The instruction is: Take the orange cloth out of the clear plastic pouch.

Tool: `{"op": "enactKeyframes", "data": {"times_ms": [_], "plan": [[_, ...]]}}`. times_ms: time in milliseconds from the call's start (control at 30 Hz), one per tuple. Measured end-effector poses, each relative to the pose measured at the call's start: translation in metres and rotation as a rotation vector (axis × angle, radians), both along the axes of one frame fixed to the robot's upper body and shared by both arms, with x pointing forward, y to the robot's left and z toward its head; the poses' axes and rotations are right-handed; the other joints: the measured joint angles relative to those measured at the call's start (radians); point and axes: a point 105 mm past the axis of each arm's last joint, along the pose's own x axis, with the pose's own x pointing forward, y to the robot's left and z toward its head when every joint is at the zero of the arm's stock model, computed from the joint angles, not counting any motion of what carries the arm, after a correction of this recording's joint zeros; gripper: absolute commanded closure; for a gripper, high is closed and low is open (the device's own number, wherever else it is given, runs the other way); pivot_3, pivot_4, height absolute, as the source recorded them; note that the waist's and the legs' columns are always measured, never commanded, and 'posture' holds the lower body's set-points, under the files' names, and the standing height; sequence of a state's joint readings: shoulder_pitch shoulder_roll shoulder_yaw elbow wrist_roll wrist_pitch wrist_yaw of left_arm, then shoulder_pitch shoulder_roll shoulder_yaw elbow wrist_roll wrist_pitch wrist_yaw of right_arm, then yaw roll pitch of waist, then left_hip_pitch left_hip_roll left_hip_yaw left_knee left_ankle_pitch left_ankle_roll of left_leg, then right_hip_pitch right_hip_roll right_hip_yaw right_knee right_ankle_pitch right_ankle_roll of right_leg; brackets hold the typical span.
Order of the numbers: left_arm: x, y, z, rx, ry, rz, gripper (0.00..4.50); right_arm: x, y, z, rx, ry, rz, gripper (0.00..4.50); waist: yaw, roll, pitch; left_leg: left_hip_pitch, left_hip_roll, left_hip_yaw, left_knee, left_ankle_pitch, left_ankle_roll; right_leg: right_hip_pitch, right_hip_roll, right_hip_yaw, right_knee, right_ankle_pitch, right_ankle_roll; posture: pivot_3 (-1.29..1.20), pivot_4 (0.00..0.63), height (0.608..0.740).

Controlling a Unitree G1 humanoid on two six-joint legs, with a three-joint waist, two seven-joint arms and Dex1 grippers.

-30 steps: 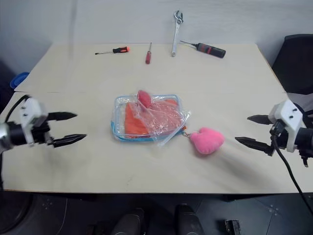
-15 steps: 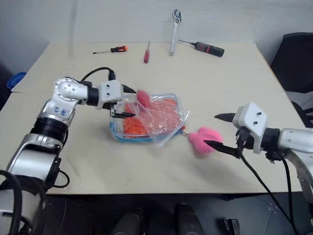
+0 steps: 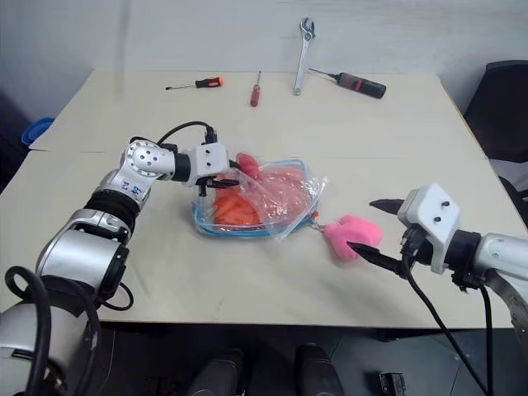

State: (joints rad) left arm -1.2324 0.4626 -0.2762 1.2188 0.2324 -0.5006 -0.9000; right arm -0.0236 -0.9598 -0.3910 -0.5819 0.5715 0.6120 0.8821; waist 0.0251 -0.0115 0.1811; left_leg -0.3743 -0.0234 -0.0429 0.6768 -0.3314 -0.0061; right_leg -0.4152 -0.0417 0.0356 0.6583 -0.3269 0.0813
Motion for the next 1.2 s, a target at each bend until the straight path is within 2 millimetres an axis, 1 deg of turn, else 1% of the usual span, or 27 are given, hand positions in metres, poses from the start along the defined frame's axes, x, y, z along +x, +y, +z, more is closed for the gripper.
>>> {"op": "enactKeyframes", "data": {"times_ms": [67,167,200,267,300,333,367,467,500,533,567,600,700,767,800,867,1000,1033,1067,1100,1200], "plan": [[0.001,0.002,0.003,-0.019,-0.005,0.009,4.2,0.001,0.001,0.002,0.0,-0.007,0.004,0.0,0.0,0.0,0.0,0.0,0.0,0.0,0.0,0.0,0.0,0.0,0.0,0.0,0.0,0.0,0.0,0.0,0.15,0.74],[0.003,0.013,0.017,-0.109,-0.019,0.054,4.2,0.005,0.005,0.005,0.006,-0.019,0.026,0.0,-0.006,-0.001,0.0,0.0,0.001,0.0,0.0,0.0,0.0,-0.001,0.001,0.0,0.001,0.0,0.0,0.0,0.15,0.74],[0.003,0.021,0.025,-0.15,-0.036,0.075,4.2,0.008,0.008,0.006,0.009,-0.021,0.041,0.0,-0.009,-0.001,0.001,0.0,0.001,0.0,0.0,0.0,0.0,-0.001,0.001,0.0,0.001,0.0,0.0,0.0,0.15,0.74],[0.003,0.042,0.038,-0.202,-0.072,0.125,4.2,0.01,0.013,0.007,0.009,-0.023,0.068,0.0,-0.017,-0.001,0.0,-0.001,0.001,0.0,0.0,0.0,0.0,-0.003,0.001,0.001,0.002,0.0,0.0,0.0,0.15,0.74],[0.001,0.056,0.044,-0.225,-0.096,0.162,4.2,0.011,0.016,0.007,0.01,-0.02,0.085,0.0,-0.023,-0.001,0.0,-0.001,0.001,0.0,-0.001,0.0,0.0,-0.003,0.001,0.001,0.002,0.0,0.0,0.0,0.15,0.74],[-0.002,0.075,0.048,-0.246,-0.123,0.212,4.2,0.013,0.019,0.007,0.012,-0.016,0.099,0.0,-0.028,-0.001,0.0,-0.001,0.001,0.0,-0.001,0.0,0.0,-0.003,0.001,0.001,0.002,0.0,0.0,0.0,0.15,0.74],[-0.005,0.087,0.05,-0.257,-0.136,0.245,4.2,0.014,0.019,0.006,0.015,-0.012,0.104,0.0,-0.029,-0.001,0.0,-0.001,0.001,0.0,-0.001,0.0,-0.001,-0.004,0.001,0.001,0.002,0.0,0.0,0.0,0.15,0.74],[-0.026,0.147,0.046,-0.256,-0.179,0.424,4.2,0.019,0.032,0.005,0.035,-0.002,0.167,0.0,-0.042,-0.001,0.0,-0.002,0.001,0.0,-0.002,0.0,-0.001,-0.008,0.001,0.002,0.004,0.0,0.0,0.0,0.15,0.74],[-0.034,0.164,0.043,-0.256,-0.182,0.48,4.2,0.02,0.034,0.003,0.038,0.006,0.18,0.0,-0.043,-0.001,0.0,-0.003,0.001,0.0,-0.003,0.0,-0.001,-0.009,0.0,0.002,0.004,0.0,0.0,0.0,0.15,0.74],[-0.047,0.189,0.039,-0.248,-0.186,0.568,4.2,0.021,0.038,0.0,0.035,0.018,0.199,0.0,-0.047,-0.001,0.0,-0.004,0.001,0.0,-0.002,0.0,-0.002,-0.011,-0.001,0.001,0.004,0.0,0.0,0.0,0.15,0.74],[-0.054,0.203,0.036,-0.248,-0.184,0.624,4.2,0.021,0.039,-0.001,0.033,0.025,0.209,0.0,-0.047,-0.001,0.0,-0.005,0.001,0.0,-0.002,0.0,-0.002,-0.011,-0.001,0.001,0.004,0.0,0.0,0.0,0.15,0.74],[-0.069,0.222,0.032,-0.234,-0.196,0.694,4.2,0.023,0.043,-0.001,0.038,0.025,0.234,0.0,-0.049,-0.001,0.0,-0.006,0.001,0.0,-0.002,0.0,-0.002,-0.012,-0.001,0.001,0.004,0.0,0.0,0.0,0.15,0.74],[-0.11,0.269,0.013,-0.195,-0.202,0.893,4.2,0.026,0.05,-0.004,0.044,0.038,0.285,0.0,-0.051,-0.001,0.0,-0.007,0.001,0.0,-0.002,-0.001,-0.001,-0.012,-0.002,0.001,0.003,0.0,0.0,0.0,0.15,0.74],[-0.132,0.292,0.002,-0.174,-0.207,1.009,4.2,0.028,0.053,-0.007,0.04,0.054,0.31,0.0,-0.048,-0.002,0.0,-0.007,0.001,0.0,-0.002,-0.002,0.001,-0.012,-0.003,0.0,0.002,0.0,0.0,0.0,0.15,0.74],[-0.146,0.304,-0.004,-0.149,-0.215,1.069,4.2,0.03,0.056,-0.007,0.043,0.056,0.326,0.0,-0.047,-0.002,0.0,-0.007,0.001,0.0,-0.001,-0.002,0.001,-0.012,-0.003,0.0,0.001,0.0,0.0,0.0,0.15,0.74],[-0.163,0.315,-0.01,-0.119,-0.218,1.134,4.2,0.034,0.058,-0.009,0.054,0.068,0.341,0.0,-0.034,-0.003,-0.001,-0.008,0.0,0.0,-0.001,-0.003,0.002,-0.012,-0.004,0.0,0.0,0.0,0.0,0.0,0.15,0.74],[-0.184,0.319,-0.021,-0.102,-0.212,1.192,4.2,0.04,0.062,-0.009,0.036,0.068,0.375,0.0,-0.022,-0.003,-0.001,-0.008,0.0,0.0,0.0,-0.004,0.005,-0.012,-0.005,0.0,0.0,0.0,0.0,0.0,0.15,0.74],[-0.189,0.32,-0.024,-0.11,-0.202,1.207,3.82,0.041,0.062,-0.009,0.032,0.07,0.381,0.0,-0.022,-0.003,-0.001,-0.008,0.0,-0.001,0.0,-0.004,0.005,-0.012,-0.005,-0.001,0.0,0.0,-0.001,0.0,0.15,0.74],[-0.193,0.319,-0.027,-0.113,-0.193,1.213,3.63,0.043,0.061,-0.009,0.033,0.075,0.384,0.0,-0.023,-0.004,-0.001,-0.008,0.0,-0.001,0.0,-0.004,0.005,-0.012,-0.004,-0.001,0.0,0.0,-0.001,0.0,0.15,0.74],[-0.197,0.318,-0.027,-0.114,-0.187,1.214,3.33,0.044,0.062,-0.009,0.032,0.076,0.388,0.0,-0.025,-0.004,-0.001,-0.008,0.0,-0.001,0.0,-0.004,0.004,-0.012,-0.004,0.0,-0.001,0.0,-0.001,0.0,0.15,0.74],[-0.203,0.314,-0.022,-0.118,-0.194,1.201,2.41,0.047,0.062,-0.011,0.033,0.082,0.395,0.0,-0.027,-0.004,-0.001,-0.008,0.0,-0.001,0.0,-0.004,0.004,-0.012,-0.004,0.0,0.0,0.0,-0.001,0.0,0.15,0.74]]}}
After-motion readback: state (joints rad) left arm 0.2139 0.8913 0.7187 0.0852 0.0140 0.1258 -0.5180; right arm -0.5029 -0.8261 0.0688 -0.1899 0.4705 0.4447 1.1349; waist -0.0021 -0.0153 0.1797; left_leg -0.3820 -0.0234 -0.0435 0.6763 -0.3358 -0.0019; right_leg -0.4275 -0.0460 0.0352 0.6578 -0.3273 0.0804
